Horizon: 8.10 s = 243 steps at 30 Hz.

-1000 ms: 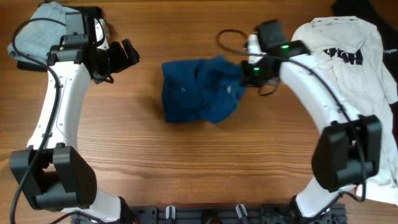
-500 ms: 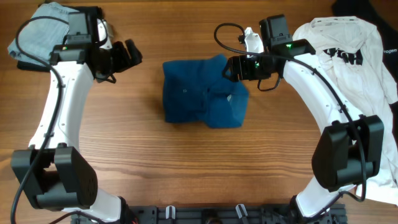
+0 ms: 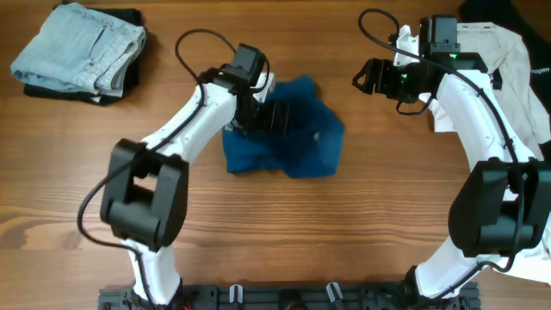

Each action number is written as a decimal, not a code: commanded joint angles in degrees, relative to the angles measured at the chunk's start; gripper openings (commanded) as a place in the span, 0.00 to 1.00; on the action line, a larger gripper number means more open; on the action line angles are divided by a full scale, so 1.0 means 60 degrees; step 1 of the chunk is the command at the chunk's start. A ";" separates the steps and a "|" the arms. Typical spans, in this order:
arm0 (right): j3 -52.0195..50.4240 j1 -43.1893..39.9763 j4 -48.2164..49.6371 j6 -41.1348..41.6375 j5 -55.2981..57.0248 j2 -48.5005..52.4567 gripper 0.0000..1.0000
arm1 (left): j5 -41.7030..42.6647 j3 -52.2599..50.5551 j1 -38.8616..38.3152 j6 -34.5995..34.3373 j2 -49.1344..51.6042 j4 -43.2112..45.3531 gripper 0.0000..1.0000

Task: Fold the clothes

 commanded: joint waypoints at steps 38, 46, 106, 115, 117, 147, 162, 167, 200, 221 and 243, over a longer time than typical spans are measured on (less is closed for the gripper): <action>0.0204 0.0015 0.0007 0.0102 -0.0011 0.0142 0.84 | -0.4207 0.2189 0.0437 -0.1311 0.2437 0.1031 1.00; 0.0197 0.0015 0.0004 -0.0098 0.0029 0.0142 0.84 | -0.5850 0.2189 0.0444 -0.1555 0.3464 0.1304 0.47; 0.0197 0.0313 0.0302 -0.0113 0.0029 0.0142 0.84 | -0.6838 0.5544 0.7118 1.1489 0.1843 0.3300 0.04; 0.0197 0.0313 0.0404 -0.0113 0.0025 0.0142 0.84 | -0.2707 0.5544 0.5278 0.7559 0.1843 -0.0594 1.00; 0.0193 0.0324 0.0401 -0.0117 0.0022 0.0142 0.84 | -0.2543 0.5544 0.5013 0.5646 0.1843 -0.0189 1.00; 0.2167 0.0783 -0.0874 -0.1730 0.0612 -0.0809 1.00 | -0.2922 0.5898 0.6666 0.0980 0.1763 0.0871 1.00; 0.2914 0.0750 -0.3472 0.4371 0.1155 -0.3821 1.00 | -0.2470 0.5894 0.6543 0.0984 -0.1031 -0.0845 1.00; 0.2761 0.0758 -0.2809 0.1337 0.1993 -0.4018 1.00 | -0.2470 0.5894 0.6543 0.0984 -0.1031 -0.0845 1.00; -1.4050 0.0069 0.7318 -0.1632 0.1956 -1.7777 1.00 | -0.2470 0.5894 0.6543 0.0984 -0.1031 -0.0845 1.00; -1.4050 0.0069 0.7318 -0.1628 0.1956 -1.7726 0.99 | -0.2495 0.5894 0.6477 0.0980 -0.1300 -0.1617 1.00; -1.4050 0.0069 0.7318 -0.1628 0.1956 -1.7726 1.00 | -0.1402 -0.7686 0.5257 0.0947 -1.1213 0.4266 1.00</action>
